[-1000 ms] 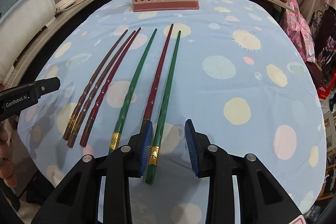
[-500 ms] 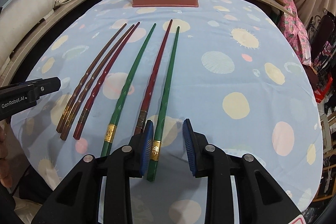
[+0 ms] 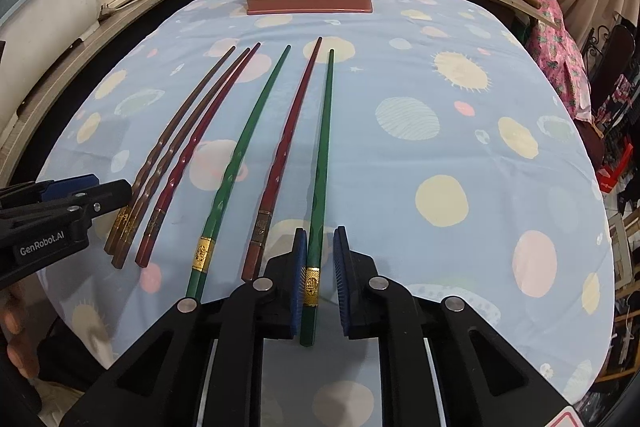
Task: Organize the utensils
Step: 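Grasp a brown chopstick with the left tool while the right tool grasps a green chopstick, then lift both chopsticks and lower them into the pink holder, then open both tools to release the chopsticks in the holder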
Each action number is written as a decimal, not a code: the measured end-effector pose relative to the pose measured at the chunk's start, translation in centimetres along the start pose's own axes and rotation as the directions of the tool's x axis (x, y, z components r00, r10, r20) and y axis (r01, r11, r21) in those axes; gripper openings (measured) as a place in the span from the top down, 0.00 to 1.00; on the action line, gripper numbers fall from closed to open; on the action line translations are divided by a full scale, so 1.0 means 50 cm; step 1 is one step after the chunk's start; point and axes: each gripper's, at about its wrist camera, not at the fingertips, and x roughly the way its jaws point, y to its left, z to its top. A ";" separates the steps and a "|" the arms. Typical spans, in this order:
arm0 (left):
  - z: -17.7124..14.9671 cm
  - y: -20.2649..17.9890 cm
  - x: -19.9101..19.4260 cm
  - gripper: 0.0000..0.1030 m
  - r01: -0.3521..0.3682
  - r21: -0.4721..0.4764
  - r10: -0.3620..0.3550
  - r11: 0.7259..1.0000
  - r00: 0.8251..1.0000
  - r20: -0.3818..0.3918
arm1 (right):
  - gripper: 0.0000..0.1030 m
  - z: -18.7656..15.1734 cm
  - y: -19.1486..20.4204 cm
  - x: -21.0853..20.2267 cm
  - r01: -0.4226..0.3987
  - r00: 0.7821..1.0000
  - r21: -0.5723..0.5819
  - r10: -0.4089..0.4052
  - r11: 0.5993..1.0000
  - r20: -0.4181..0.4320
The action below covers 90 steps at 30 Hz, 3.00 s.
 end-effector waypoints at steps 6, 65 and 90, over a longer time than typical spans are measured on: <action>-0.005 -0.006 0.006 0.56 -0.012 0.021 0.012 1.000 1.000 -0.002 | 0.88 -0.001 0.000 0.001 0.000 1.000 0.001 0.000 1.000 0.000; 0.497 0.038 -0.308 0.93 0.097 -0.102 -0.045 0.990 0.906 0.421 | 0.93 0.586 -0.051 -0.239 -0.178 0.832 -0.013 0.158 0.984 0.533; 0.691 0.045 -0.246 0.93 0.095 -0.147 -0.016 0.984 0.885 0.465 | 0.93 0.795 -0.013 -0.046 -0.150 0.891 -0.029 0.147 0.988 0.430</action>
